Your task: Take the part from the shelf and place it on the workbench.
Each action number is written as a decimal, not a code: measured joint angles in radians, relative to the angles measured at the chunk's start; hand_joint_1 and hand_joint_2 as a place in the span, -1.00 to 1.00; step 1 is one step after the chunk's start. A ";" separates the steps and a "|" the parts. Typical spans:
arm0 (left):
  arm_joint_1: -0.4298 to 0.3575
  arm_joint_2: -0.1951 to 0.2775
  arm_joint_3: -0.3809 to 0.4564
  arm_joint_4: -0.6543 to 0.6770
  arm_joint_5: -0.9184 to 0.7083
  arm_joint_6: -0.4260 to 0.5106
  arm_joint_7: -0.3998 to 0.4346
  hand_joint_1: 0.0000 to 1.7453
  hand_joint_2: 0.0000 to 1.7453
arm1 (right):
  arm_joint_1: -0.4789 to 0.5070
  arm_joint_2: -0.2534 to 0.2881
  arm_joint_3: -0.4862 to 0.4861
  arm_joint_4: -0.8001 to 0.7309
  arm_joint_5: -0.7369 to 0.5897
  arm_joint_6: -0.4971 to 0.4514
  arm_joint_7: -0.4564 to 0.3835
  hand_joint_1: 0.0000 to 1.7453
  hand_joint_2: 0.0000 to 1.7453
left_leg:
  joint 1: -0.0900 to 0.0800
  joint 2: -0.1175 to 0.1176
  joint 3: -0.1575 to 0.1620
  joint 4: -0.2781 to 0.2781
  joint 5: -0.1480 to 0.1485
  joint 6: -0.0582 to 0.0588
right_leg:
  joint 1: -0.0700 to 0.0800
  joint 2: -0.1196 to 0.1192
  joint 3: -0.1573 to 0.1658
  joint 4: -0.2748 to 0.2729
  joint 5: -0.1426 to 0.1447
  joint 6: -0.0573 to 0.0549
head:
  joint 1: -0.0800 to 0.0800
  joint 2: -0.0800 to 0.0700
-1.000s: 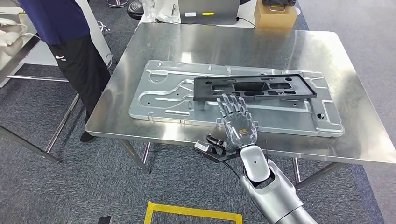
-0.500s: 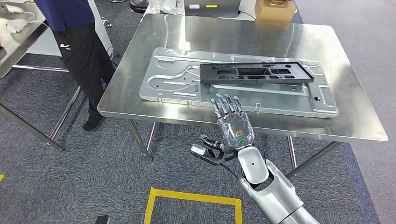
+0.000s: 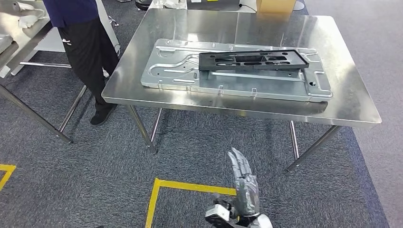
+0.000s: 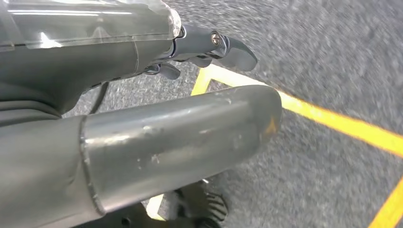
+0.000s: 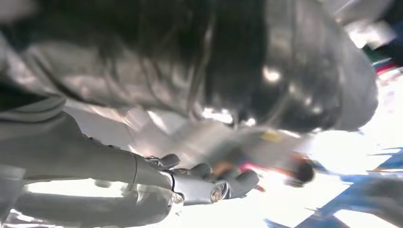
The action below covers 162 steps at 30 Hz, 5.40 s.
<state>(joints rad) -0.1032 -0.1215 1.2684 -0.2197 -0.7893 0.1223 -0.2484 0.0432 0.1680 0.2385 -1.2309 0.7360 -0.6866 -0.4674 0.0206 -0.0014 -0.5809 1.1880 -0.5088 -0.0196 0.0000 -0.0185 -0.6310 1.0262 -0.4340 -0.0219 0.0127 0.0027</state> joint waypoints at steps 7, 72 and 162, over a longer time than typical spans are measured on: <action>0.002 -0.018 0.042 0.000 0.030 0.025 -0.022 -1.00 -1.00 | 0.000 0.028 -0.470 0.552 -0.225 0.142 -0.136 -1.00 -1.00 | -0.009 -0.002 0.101 -0.202 -0.019 0.057 | -0.003 0.004 -0.029 0.027 0.005 0.046 | 0.001 0.000; 0.005 -0.036 0.099 0.000 0.074 0.089 -0.024 -1.00 -1.00 | -0.057 0.018 -0.769 1.026 -0.118 0.556 0.467 -1.00 -1.00 | -0.014 -0.009 0.027 -0.192 0.038 0.071 | -0.011 0.012 -0.004 0.241 -0.224 0.049 | -0.002 0.000; 0.008 -0.037 0.120 -0.002 0.098 0.109 -0.020 -1.00 -1.00 | -0.052 0.014 -0.762 1.034 -0.098 0.577 0.464 -1.00 -1.00 | -0.013 0.029 0.039 -0.200 0.034 0.048 | -0.001 -0.056 0.113 0.022 -0.130 0.027 | -0.004 0.000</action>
<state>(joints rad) -0.0953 -0.1586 1.3880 -0.2213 -0.6918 0.2314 -0.2684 -0.0092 0.1821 -0.5234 -0.1965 0.6381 -0.1094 -0.0031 0.0077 0.0274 -0.5423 0.9885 -0.4745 0.0281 -0.0014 -0.0747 -0.5177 1.0484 -0.5637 0.0048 0.0090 0.0027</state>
